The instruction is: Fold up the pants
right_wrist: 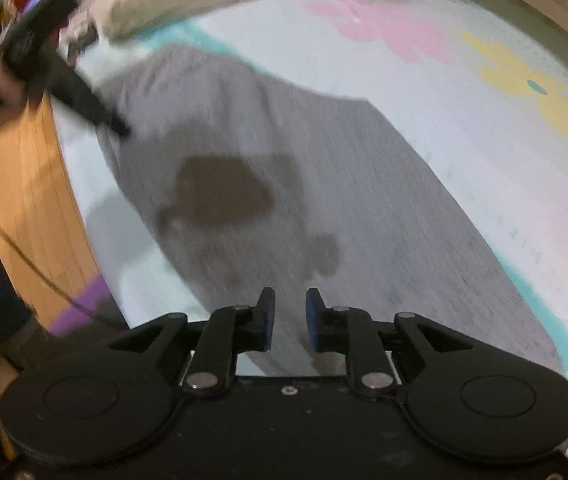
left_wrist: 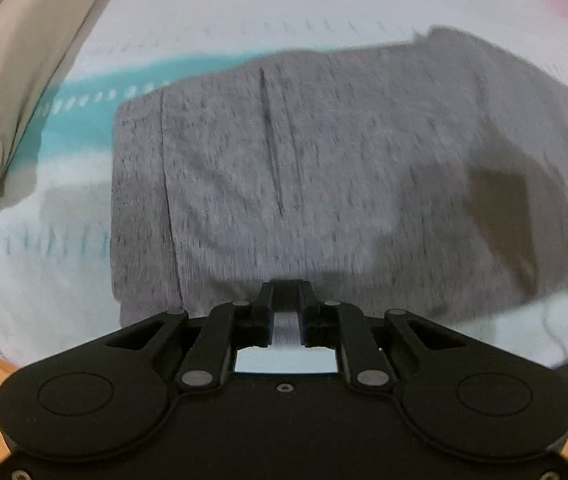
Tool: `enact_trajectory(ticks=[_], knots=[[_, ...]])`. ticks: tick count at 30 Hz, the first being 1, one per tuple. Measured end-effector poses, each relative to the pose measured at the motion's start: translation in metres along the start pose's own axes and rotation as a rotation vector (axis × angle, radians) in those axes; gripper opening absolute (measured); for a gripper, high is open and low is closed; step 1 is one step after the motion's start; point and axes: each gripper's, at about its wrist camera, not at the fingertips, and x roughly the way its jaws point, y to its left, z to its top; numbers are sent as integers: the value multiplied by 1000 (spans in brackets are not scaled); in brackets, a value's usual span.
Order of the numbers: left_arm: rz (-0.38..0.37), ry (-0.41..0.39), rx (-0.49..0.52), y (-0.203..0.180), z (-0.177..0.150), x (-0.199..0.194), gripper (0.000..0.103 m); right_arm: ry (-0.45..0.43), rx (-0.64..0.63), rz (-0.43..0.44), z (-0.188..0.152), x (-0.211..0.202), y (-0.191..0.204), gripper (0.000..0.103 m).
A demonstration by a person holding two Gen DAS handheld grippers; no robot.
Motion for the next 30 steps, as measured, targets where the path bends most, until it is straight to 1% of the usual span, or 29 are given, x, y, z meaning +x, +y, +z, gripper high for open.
enact_trajectory(ticks=[1,3,4,7,10,11,13,14,16,18,19,20,21,22,23,24,25,26,28,29,30], knots=[[-22,27,-11,1,-4,1,16,-13,27,11,6,4,-1,23],[-82,85,-16,-1,-9,5,17,-37,78,27,16,18,-2,24],[-95,78,-16,-3,-10,2,17,-40,93,29,20,29,-2,24],[-114,-41,-1,-10,-7,-23,17,3,82,14,19,57,6,24],[-179,-176,-61,-12,9,-49,19,103,42,35,7,74,15,26],[-184,-206,-85,-13,17,-53,20,89,18,31,2,74,21,26],[-162,-262,-112,-22,37,-55,20,83,-63,10,-1,71,32,26],[-152,-294,-103,-27,48,-53,20,85,-74,10,0,70,34,26],[-122,-361,-101,-33,69,-45,21,98,-27,24,0,71,31,26],[-101,-402,-114,-40,85,-32,21,102,13,36,1,72,27,26],[-100,-401,-119,-41,90,-27,22,103,19,39,2,72,26,26],[-99,-381,-125,-43,92,-17,23,105,22,41,2,71,27,26],[-99,-341,-128,-45,91,-9,23,107,23,44,4,71,26,26],[-97,-282,-129,-43,88,3,23,111,25,49,4,71,25,26],[-91,-207,-133,-42,85,16,22,118,27,58,5,70,23,26],[-88,-153,-136,-42,80,23,21,129,26,72,9,67,20,26],[-93,-176,-129,-42,70,25,22,132,30,88,13,64,17,26],[-74,-216,-96,-46,59,21,22,117,47,105,20,59,11,26],[-25,-215,-20,-59,45,15,22,68,95,118,33,47,-3,26],[-7,-209,-8,-63,38,12,22,35,125,116,43,42,-11,26],[-11,-196,-13,-64,32,11,22,-2,158,107,53,37,-20,26]])
